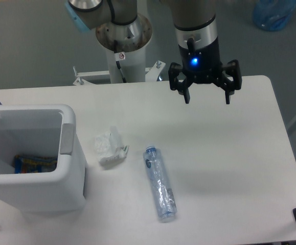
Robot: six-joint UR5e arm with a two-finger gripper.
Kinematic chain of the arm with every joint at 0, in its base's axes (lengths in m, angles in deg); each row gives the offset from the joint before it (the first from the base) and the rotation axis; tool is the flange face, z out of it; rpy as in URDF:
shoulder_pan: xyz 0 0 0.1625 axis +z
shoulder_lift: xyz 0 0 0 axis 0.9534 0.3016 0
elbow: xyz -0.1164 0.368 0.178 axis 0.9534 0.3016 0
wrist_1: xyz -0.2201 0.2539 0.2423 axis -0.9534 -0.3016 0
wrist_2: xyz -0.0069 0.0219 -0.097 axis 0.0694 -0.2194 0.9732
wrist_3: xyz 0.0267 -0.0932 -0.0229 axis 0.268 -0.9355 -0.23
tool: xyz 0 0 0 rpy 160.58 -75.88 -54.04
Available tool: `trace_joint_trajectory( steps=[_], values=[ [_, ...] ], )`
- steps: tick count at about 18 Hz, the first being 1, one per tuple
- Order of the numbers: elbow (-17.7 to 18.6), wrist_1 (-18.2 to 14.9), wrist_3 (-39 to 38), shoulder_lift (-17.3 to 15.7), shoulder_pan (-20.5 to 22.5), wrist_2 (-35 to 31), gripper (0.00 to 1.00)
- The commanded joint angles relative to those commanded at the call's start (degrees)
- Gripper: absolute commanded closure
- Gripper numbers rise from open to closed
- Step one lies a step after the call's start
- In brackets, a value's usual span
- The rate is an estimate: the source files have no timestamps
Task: Place the trash in the trash can
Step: 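Move the open gripper over the crumpled clear plastic bag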
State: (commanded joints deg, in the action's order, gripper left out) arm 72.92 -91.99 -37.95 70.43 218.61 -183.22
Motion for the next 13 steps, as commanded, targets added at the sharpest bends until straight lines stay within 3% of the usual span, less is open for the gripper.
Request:
trace_joint_trajectory(
  steps=[9,11,13],
  values=[
    [3.77,0.17,-0.7,0.09,-0.26,0.53,0.0],
    [6.92,1.66,-0.79,-0.17,-0.44,0.7,0.0],
    [10.44,5.17,-0.88,-0.52,-1.14,0.96,0.0]
  ],
)
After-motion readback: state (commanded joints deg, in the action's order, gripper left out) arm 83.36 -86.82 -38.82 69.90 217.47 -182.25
